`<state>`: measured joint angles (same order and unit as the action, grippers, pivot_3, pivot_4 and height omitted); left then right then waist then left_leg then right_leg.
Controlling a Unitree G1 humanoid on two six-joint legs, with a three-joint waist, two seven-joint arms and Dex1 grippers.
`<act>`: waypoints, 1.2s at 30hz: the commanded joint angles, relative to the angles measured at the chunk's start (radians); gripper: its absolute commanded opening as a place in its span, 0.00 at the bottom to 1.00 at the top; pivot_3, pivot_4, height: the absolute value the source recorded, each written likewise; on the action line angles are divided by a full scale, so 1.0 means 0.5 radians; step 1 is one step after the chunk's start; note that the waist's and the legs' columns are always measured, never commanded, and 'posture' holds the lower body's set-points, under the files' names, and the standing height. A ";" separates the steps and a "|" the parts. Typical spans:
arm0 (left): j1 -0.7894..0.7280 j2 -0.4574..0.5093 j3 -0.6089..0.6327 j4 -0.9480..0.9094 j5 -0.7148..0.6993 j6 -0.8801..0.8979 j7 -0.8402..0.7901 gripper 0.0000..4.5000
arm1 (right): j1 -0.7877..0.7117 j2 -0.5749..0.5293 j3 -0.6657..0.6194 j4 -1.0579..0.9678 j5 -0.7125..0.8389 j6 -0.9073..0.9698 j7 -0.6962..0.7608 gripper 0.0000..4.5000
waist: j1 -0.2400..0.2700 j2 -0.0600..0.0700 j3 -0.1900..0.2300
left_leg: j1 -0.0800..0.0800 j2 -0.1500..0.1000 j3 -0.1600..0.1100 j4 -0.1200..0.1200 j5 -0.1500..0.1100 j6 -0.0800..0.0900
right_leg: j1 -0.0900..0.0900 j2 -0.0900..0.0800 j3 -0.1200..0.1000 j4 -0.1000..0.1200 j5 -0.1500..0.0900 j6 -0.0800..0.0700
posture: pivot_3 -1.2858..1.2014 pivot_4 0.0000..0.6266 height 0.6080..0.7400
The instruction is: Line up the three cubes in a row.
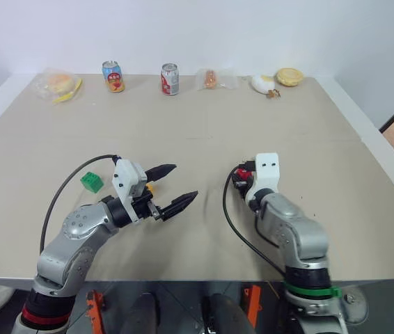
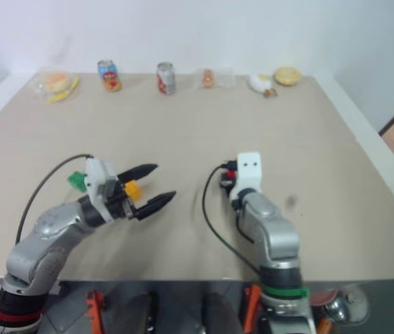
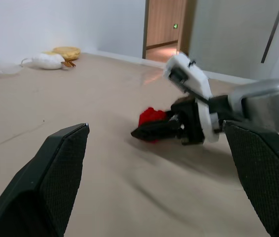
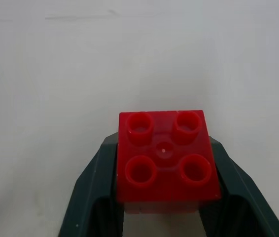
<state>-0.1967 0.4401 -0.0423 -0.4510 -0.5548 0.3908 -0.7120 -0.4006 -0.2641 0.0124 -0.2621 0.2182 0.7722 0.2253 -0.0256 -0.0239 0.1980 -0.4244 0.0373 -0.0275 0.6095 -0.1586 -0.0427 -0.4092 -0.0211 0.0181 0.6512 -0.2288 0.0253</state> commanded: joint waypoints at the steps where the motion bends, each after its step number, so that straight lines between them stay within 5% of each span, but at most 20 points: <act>1: 0.058 0.087 0.038 -0.072 -0.031 -0.072 -0.151 1.00 | 0.019 -0.317 0.088 -0.077 0.225 -0.408 0.833 0.29 | -0.001 0.000 0.000 | 0.000 0.001 0.000 0.000 -0.001 0.002 | 0.000 0.000 0.000 -0.001 0.000 0.000 | 0.52 0.24 1.00; 6: 0.163 0.276 0.028 0.006 0.017 -0.245 -0.495 1.00 | -0.063 -0.705 0.258 0.185 0.390 -0.765 1.850 0.29 | 0.000 0.000 0.000 | 0.001 0.005 0.000 -0.001 -0.005 0.008 | 0.000 0.005 -0.001 -0.001 -0.004 -0.005 | 0.52 0.24 1.00; 12: 0.130 0.420 0.068 0.132 0.007 -0.340 -0.745 1.00 | -0.228 -0.785 0.454 0.507 0.316 -1.030 2.372 0.29 | 0.001 0.000 0.000 | 0.002 0.013 0.003 0.001 -0.006 0.009 | -0.001 0.012 -0.001 -0.001 -0.002 -0.009 | 0.52 0.24 1.00; 36: 0.210 0.468 0.044 0.056 0.019 -0.332 -0.772 1.00 | -0.349 -0.622 0.538 0.955 0.020 -1.355 2.398 0.29 | 0.004 0.000 0.001 | 0.002 0.017 0.006 0.003 -0.007 0.006 | -0.002 0.015 0.001 -0.001 -0.001 -0.009 | 0.52 0.24 1.00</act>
<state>-0.0921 0.6616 -0.0293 -0.3856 -0.5476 0.2375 -1.0924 -0.5524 -0.5768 0.3043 0.2226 0.2305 0.1059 1.4340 -0.0235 -0.0238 0.1982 -0.4232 0.0457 -0.0243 0.6108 -0.1621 -0.0396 -0.4101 -0.0137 0.0189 0.6508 -0.2292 0.0208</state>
